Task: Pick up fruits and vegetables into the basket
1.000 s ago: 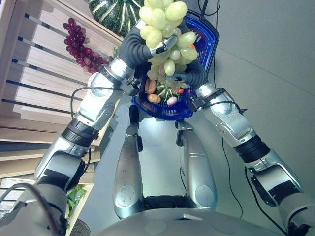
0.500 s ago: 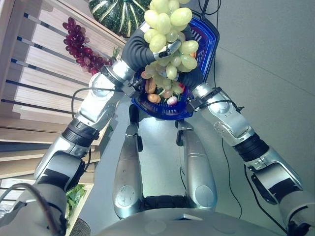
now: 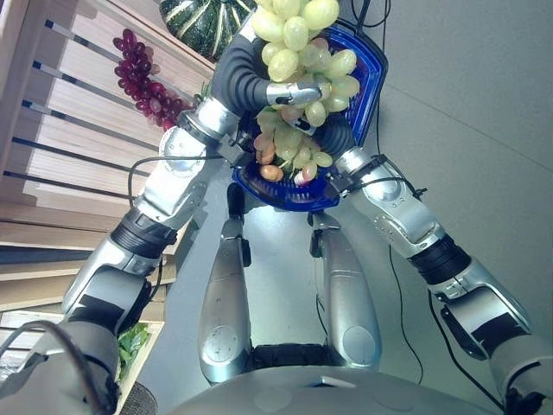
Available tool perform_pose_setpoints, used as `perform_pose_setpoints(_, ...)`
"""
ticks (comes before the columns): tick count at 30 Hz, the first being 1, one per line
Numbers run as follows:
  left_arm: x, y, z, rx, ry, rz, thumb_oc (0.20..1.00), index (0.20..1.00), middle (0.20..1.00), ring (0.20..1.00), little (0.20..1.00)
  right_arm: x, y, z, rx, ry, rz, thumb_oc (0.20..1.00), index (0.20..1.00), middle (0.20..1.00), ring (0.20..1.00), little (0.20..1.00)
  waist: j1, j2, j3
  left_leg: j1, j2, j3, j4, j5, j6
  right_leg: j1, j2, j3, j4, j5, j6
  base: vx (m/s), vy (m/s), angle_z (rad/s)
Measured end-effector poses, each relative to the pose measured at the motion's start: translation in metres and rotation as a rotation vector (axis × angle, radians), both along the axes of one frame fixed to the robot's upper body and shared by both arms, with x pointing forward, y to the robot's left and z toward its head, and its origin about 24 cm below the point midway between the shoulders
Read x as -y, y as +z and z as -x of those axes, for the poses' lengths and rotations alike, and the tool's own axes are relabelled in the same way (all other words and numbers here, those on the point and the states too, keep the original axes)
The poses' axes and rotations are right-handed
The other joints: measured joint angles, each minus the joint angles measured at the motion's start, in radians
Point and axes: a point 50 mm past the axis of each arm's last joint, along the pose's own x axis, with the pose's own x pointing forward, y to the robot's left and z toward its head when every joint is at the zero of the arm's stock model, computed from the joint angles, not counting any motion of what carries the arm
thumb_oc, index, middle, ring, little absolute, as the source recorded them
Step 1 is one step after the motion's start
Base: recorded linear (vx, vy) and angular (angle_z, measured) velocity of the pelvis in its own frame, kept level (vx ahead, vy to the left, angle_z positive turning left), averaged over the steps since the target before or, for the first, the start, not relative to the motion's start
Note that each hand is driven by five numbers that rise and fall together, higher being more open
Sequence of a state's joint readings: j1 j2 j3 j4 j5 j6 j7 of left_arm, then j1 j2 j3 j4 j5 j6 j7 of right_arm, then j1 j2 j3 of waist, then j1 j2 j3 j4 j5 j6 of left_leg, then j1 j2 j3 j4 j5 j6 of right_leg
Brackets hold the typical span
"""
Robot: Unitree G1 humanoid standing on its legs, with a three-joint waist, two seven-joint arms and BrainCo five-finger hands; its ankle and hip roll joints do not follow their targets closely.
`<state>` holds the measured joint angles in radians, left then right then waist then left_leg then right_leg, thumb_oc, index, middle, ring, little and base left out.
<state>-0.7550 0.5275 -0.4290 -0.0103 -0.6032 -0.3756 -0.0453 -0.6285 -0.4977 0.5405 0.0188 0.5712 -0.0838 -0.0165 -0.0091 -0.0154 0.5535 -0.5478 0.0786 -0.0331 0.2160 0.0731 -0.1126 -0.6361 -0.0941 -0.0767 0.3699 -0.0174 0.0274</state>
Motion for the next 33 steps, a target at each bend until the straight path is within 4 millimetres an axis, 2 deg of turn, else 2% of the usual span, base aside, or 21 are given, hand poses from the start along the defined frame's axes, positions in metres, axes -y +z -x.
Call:
perform_pose_setpoints(7, -0.024, -0.008, -0.002, -0.020, 0.189, 0.139, 1.000, 1.000, 1.000, 1.000, 1.000, 0.003, -0.001, 0.000, -0.001, -0.010, -0.007, 0.200, 0.200, 0.200, 0.200, 0.200, 0.012, 0.000, 0.000, 0.000, -0.001, -0.006, -0.002, 0.003, 0.000, 0.001, -0.002, -0.007, 0.001, 0.000, 0.000, 0.00, 0.000, 0.00)
perform_pose_setpoints(14, -0.043, -0.001, -0.002, 0.024, 0.338, 0.267, 1.000, 1.000, 1.000, 1.000, 1.000, 0.010, -0.004, -0.001, -0.011, -0.039, -0.025, 0.200, 0.200, 0.200, 0.200, 0.200, 0.016, 0.000, 0.000, 0.000, -0.006, -0.017, -0.015, 0.014, -0.001, 0.000, -0.007, -0.015, 0.003, 0.000, 0.000, 0.00, -0.002, 0.04)
perform_pose_setpoints(24, -0.073, -0.014, -0.018, -0.030, 0.635, 0.378, 1.000, 1.000, 1.000, 1.000, 1.000, 0.023, 0.004, -0.005, 0.018, -0.111, -0.083, 0.200, 0.200, 0.200, 0.200, 0.200, 0.018, 0.000, 0.000, 0.000, -0.011, -0.016, -0.016, 0.017, 0.001, -0.005, -0.013, -0.015, 0.010, -0.003, 0.002, 0.00, 0.000, 0.00)
perform_pose_setpoints(31, -0.101, -0.035, -0.034, -0.044, 0.976, 0.312, 1.000, 1.000, 1.000, 1.000, 1.000, 0.035, -0.008, -0.016, -0.006, -0.216, -0.048, 0.200, 0.200, 0.200, 0.200, 0.200, 0.015, 0.001, 0.001, 0.001, -0.011, -0.016, -0.016, 0.019, 0.000, -0.007, -0.014, -0.015, 0.016, -0.004, 0.001, 0.00, 0.000, 0.00)
perform_pose_setpoints(33, -0.115, -0.040, -0.039, -0.003, 1.130, 0.213, 1.000, 1.000, 1.000, 1.000, 1.000, 0.042, -0.014, -0.023, -0.025, -0.270, -0.018, 0.200, 0.200, 0.200, 0.200, 0.200, 0.015, 0.004, 0.002, 0.001, -0.011, -0.015, -0.016, 0.020, -0.001, -0.009, -0.015, -0.014, 0.018, -0.004, 0.001, 0.00, 0.034, -0.01)
